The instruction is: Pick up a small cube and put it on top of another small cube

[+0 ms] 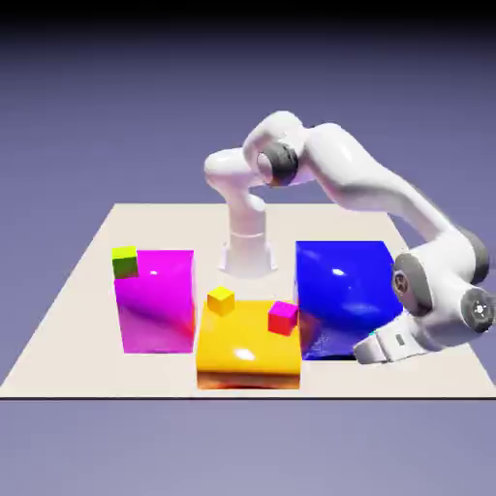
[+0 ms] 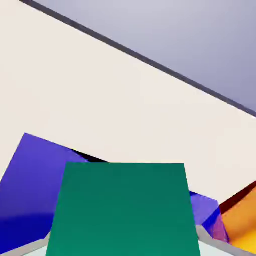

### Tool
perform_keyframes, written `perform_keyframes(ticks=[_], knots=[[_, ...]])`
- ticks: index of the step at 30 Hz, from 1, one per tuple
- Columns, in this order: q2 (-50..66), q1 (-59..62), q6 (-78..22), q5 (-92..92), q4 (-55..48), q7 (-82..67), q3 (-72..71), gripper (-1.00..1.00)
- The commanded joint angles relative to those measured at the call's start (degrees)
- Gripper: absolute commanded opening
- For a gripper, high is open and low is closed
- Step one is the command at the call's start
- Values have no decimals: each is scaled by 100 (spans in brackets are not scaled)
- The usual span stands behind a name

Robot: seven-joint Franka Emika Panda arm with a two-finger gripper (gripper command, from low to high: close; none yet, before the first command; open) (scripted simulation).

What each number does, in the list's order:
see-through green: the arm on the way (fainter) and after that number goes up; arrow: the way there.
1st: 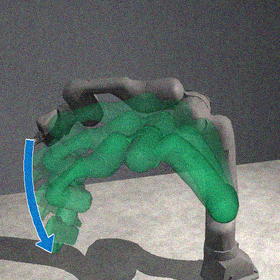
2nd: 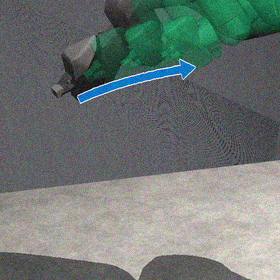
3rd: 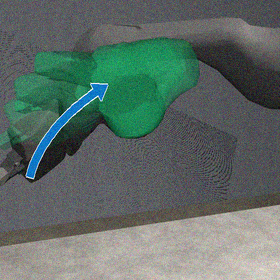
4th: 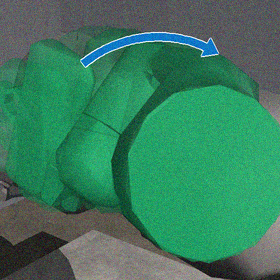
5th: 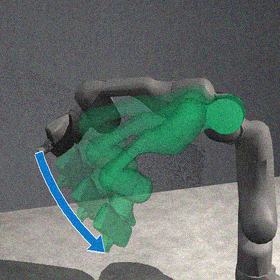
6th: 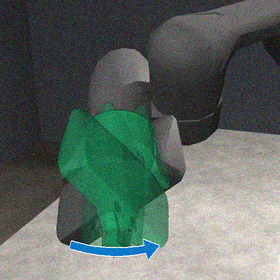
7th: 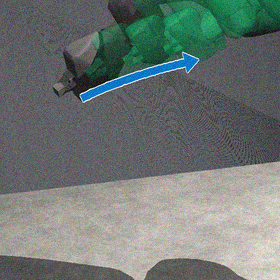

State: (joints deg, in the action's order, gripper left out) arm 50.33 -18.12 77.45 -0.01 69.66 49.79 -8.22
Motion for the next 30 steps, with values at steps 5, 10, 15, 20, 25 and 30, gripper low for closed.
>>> perform_keyframes(ticks=[5, 10, 15, 20, 25, 30], knots=[[-781, 694, 344, 485, 1038, 503, -70, -100], [-1562, 1389, 688, 980, 2077, 1007, -139, -100], [-2343, 2083, 1032, 1476, 3115, 1512, -208, -100], [-3124, 2777, 1376, 1971, 4153, 2017, -277, -100], [-3635, 3231, 1601, 2295, 4832, 2347, -322, -100], [-3486, 3070, 2520, 2466, 5585, 2182, -432, 100]])
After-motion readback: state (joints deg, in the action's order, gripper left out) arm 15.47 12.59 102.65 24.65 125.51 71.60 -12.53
